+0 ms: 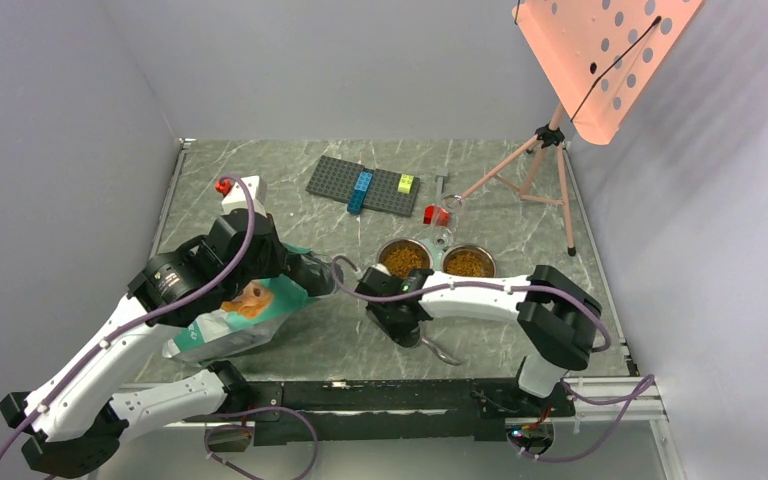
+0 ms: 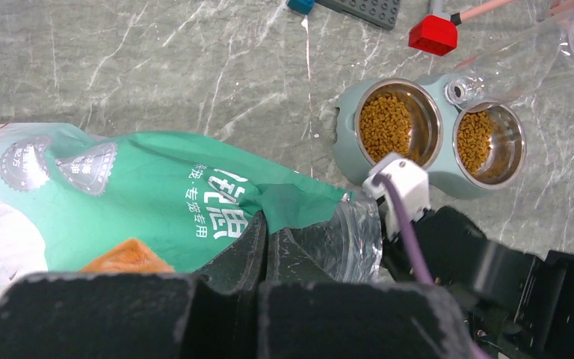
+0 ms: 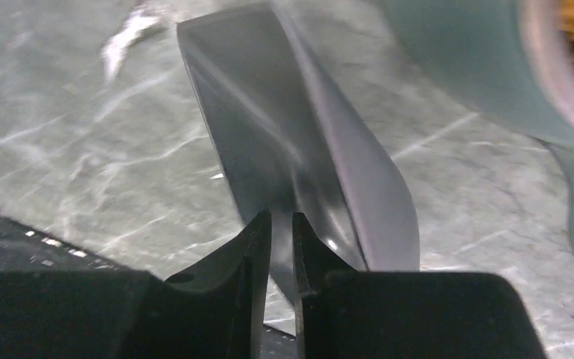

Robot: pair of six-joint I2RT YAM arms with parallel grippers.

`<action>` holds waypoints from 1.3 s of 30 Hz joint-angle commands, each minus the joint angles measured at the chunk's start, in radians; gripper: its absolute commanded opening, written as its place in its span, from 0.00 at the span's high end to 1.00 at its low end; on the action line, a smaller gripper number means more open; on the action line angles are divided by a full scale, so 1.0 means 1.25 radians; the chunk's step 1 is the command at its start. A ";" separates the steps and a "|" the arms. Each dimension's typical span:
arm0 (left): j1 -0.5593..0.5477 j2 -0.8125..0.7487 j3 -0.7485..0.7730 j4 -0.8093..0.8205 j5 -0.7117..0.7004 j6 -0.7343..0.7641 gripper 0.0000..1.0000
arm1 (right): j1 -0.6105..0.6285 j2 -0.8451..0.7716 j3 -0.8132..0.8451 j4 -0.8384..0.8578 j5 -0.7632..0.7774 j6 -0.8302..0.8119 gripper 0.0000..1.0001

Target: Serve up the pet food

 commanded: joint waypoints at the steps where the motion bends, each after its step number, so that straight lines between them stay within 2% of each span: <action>1: -0.004 -0.025 0.052 0.126 0.015 -0.016 1.00 | 0.049 -0.017 0.045 0.052 -0.056 -0.031 0.80; 4: -0.004 -0.023 0.058 0.123 0.010 -0.013 1.00 | 0.054 -0.090 0.018 0.076 -0.076 -0.010 0.77; 8: -0.004 -0.021 0.048 0.129 0.020 -0.020 1.00 | 0.054 -0.175 0.040 0.019 0.002 -0.010 0.61; 12: -0.004 -0.013 0.042 0.145 0.042 -0.033 1.00 | 0.053 -0.234 0.117 -0.028 0.009 -0.030 0.50; 18: -0.003 -0.002 0.073 0.164 0.063 -0.033 1.00 | 0.038 -0.340 0.166 0.094 -0.026 -0.012 0.18; 21: -0.004 -0.003 0.084 0.178 0.077 -0.030 1.00 | -0.021 -0.319 0.198 0.128 -0.072 0.017 0.13; 24: -0.004 -0.002 0.097 0.170 0.085 -0.031 1.00 | -0.065 -0.266 0.255 0.139 -0.158 -0.025 0.12; 29: -0.004 -0.013 0.094 0.154 0.112 -0.041 1.00 | -0.069 -0.128 0.391 0.101 -0.234 -0.161 0.12; 32: -0.003 -0.022 0.087 0.154 0.127 -0.040 1.00 | -0.055 -0.068 0.446 0.101 -0.281 -0.186 0.13; 34: -0.004 -0.024 0.094 0.146 0.138 -0.034 1.00 | -0.040 -0.036 0.469 0.106 -0.267 -0.178 0.14; 35: -0.004 -0.024 0.099 0.139 0.142 -0.034 1.00 | -0.036 -0.023 0.480 0.109 -0.253 -0.164 0.17; 37: -0.004 -0.029 0.104 0.132 0.147 -0.030 1.00 | -0.034 0.008 0.506 0.097 -0.207 -0.123 0.29; 38: -0.004 -0.034 0.106 0.131 0.149 -0.025 1.00 | -0.035 0.023 0.525 0.087 -0.191 -0.106 0.38; 39: -0.004 -0.042 0.109 0.128 0.148 -0.022 1.00 | -0.036 0.038 0.547 0.073 -0.185 -0.096 0.51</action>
